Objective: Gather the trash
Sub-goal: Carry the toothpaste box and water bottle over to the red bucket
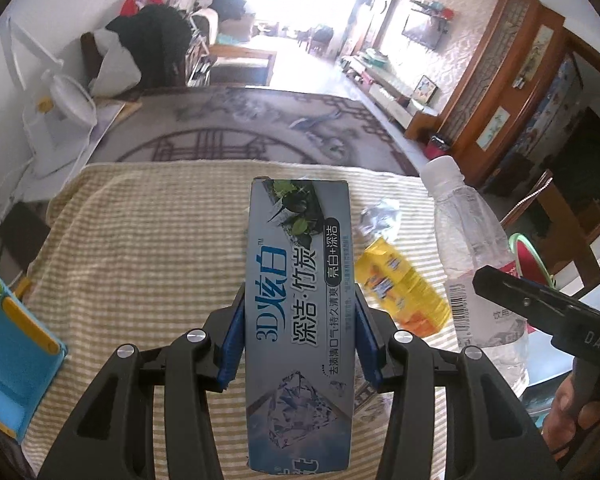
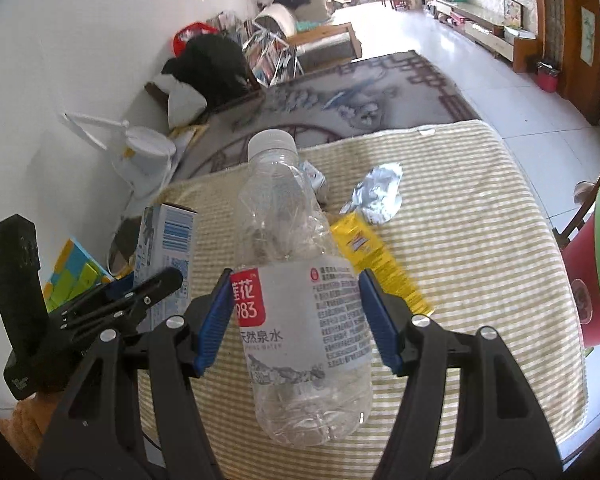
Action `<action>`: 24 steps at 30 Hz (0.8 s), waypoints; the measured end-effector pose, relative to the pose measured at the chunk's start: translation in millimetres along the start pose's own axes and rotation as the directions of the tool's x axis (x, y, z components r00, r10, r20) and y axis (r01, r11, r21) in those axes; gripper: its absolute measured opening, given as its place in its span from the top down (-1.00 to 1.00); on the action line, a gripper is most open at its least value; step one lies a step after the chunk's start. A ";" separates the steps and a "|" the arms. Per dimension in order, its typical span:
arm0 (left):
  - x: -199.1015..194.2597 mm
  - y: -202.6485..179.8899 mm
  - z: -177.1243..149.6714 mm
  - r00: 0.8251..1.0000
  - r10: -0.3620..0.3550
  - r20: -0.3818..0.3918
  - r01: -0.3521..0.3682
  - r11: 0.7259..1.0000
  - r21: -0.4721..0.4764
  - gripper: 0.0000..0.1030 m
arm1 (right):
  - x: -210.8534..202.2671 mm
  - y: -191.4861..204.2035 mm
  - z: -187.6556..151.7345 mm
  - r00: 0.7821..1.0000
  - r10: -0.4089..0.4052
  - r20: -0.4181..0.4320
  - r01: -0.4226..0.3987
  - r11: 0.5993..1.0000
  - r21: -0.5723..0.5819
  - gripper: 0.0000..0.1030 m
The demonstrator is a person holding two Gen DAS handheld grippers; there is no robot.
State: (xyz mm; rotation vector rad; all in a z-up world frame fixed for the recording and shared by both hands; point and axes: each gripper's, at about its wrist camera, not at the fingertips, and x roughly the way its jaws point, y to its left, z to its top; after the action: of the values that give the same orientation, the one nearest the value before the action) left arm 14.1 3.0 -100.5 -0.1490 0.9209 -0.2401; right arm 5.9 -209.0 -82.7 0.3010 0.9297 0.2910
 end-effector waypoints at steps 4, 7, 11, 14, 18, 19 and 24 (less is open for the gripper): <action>-3.0 -10.8 0.4 1.000 0.002 0.012 -0.002 1.000 0.017 0.13 | -9.9 -5.6 0.3 1.000 0.012 0.019 -0.012 1.000 0.008 -0.18; -3.3 -17.5 1.1 1.000 0.007 0.016 -0.008 1.000 0.025 0.13 | -12.5 -11.7 -0.2 0.999 0.018 0.028 -0.018 1.000 0.009 -0.18; -3.5 -25.7 2.7 1.000 0.016 0.022 -0.017 0.999 0.029 0.13 | -19.8 -21.6 0.4 0.999 0.032 0.039 -0.032 0.999 0.010 -0.18; -4.2 -36.1 3.1 0.999 0.024 0.029 -0.025 0.999 0.033 0.13 | -26.0 -28.2 2.0 0.998 0.043 0.047 -0.044 0.999 0.007 -0.18; -3.4 -52.0 3.0 0.999 0.028 0.033 -0.030 0.999 0.038 0.13 | -34.9 -36.9 4.3 0.997 0.053 0.055 -0.053 0.999 0.001 -0.18; -2.9 -54.1 3.3 0.999 0.029 0.034 -0.030 0.999 0.040 0.13 | -37.8 -39.8 4.9 0.997 0.057 0.059 -0.057 0.998 0.000 -0.18; -1.4 -73.7 3.0 0.999 0.036 0.037 -0.038 0.998 0.047 0.13 | -46.9 -54.8 6.8 0.995 0.074 0.070 -0.074 0.997 0.005 -0.18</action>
State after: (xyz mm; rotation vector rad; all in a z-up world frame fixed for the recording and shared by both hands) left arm 5.3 -67.5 -80.7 -0.0917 0.8806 -0.2245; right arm -8.7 -277.7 -64.9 0.3513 0.8524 0.3430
